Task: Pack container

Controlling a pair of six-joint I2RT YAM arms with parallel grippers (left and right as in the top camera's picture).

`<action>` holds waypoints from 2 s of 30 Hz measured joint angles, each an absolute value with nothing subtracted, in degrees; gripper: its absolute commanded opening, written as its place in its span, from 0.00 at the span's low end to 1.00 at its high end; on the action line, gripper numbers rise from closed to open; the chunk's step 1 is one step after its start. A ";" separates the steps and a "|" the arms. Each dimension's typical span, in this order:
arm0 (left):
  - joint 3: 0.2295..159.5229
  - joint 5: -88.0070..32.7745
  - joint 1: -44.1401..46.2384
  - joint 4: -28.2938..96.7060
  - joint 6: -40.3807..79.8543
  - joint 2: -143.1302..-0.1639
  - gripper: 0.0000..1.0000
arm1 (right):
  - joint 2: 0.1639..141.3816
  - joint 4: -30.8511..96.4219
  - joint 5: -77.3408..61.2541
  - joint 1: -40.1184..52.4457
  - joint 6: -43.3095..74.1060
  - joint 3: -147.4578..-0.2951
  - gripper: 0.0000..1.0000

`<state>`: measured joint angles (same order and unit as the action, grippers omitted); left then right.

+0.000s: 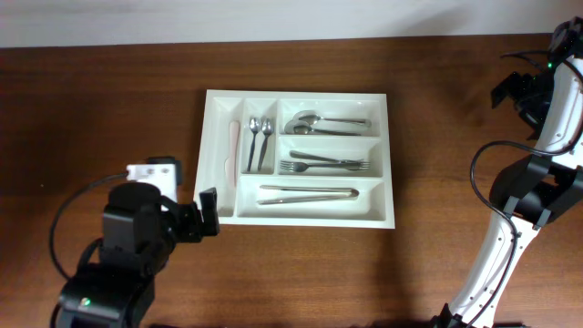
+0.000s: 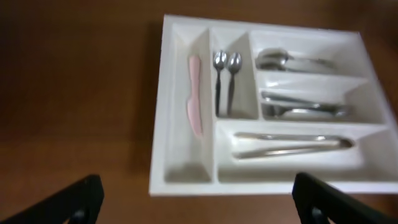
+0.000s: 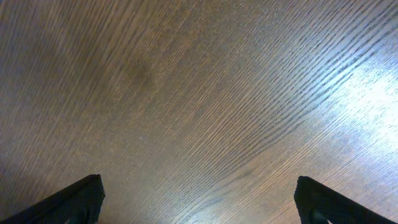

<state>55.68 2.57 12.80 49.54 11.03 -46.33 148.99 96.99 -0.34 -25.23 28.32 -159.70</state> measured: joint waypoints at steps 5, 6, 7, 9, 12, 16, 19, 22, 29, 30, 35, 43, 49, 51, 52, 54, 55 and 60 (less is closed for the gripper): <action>47.97 3.29 12.80 40.93 2.70 -45.10 0.99 | 148.99 96.99 -0.34 -25.23 28.32 -159.70 0.99; 44.62 3.27 12.80 37.06 1.06 -43.40 0.99 | 148.99 96.97 -0.32 -25.23 28.34 -159.70 0.99; 42.74 3.22 12.80 36.36 -0.03 -42.09 0.99 | 148.99 96.99 -0.32 -25.23 28.32 -159.70 0.99; 37.60 2.72 12.47 31.16 -2.13 -37.69 0.99 | 148.99 96.99 -0.32 -25.23 28.29 -159.70 0.99; 31.53 1.54 10.92 27.14 -4.29 -30.35 0.99 | 148.99 96.99 -0.32 -25.23 28.29 -159.70 0.99; 25.50 0.40 7.64 21.74 -5.63 -22.59 0.99 | 148.99 96.99 -0.32 -25.23 28.32 -159.70 0.99; 20.58 -0.49 5.17 17.82 -6.26 -17.93 0.99 | 148.99 96.99 -0.34 -25.23 28.32 -159.70 0.99; 16.10 -0.93 4.29 15.51 -6.46 -14.17 0.99 | 148.99 96.97 -0.32 -25.23 28.29 -159.70 0.99; 7.64 -1.52 4.29 11.53 -6.48 -6.92 0.99 | 148.99 96.99 -0.32 -25.23 28.29 -159.70 0.99; 6.74 -1.54 4.29 11.42 -6.48 -6.11 0.99 | 148.99 96.99 -0.32 -25.23 28.29 -159.70 0.99; 3.68 -1.54 4.29 11.05 -6.48 -1.91 0.99 | 148.99 96.99 -0.32 -25.23 28.32 -159.70 0.99; 3.62 -1.54 4.29 10.37 -6.48 -0.89 0.99 | 148.99 96.99 -0.32 -25.23 28.29 -159.70 0.99; 3.62 -1.54 4.29 10.37 -6.48 -0.89 0.99 | 148.99 96.99 -0.32 -25.23 28.32 -159.70 0.99; 3.62 -1.54 4.29 10.37 -6.48 -0.89 0.99 | 148.99 96.99 -0.32 -25.23 28.32 -159.70 0.99; 3.62 -1.54 4.29 10.37 -6.48 -0.89 0.99 | 148.99 96.99 -0.32 -25.23 28.29 -159.70 0.99; 3.62 -1.54 4.29 10.37 -6.48 -0.89 0.99 | 148.99 96.99 -0.32 -25.23 28.32 -159.70 0.99; 3.62 -1.54 4.29 10.37 -6.48 -0.89 0.99 | 148.99 96.99 -0.32 -25.23 28.32 -159.70 0.99; 3.62 -1.54 4.29 10.37 -6.48 -0.89 0.99 | 148.99 96.99 -0.32 -25.23 28.29 -159.70 0.99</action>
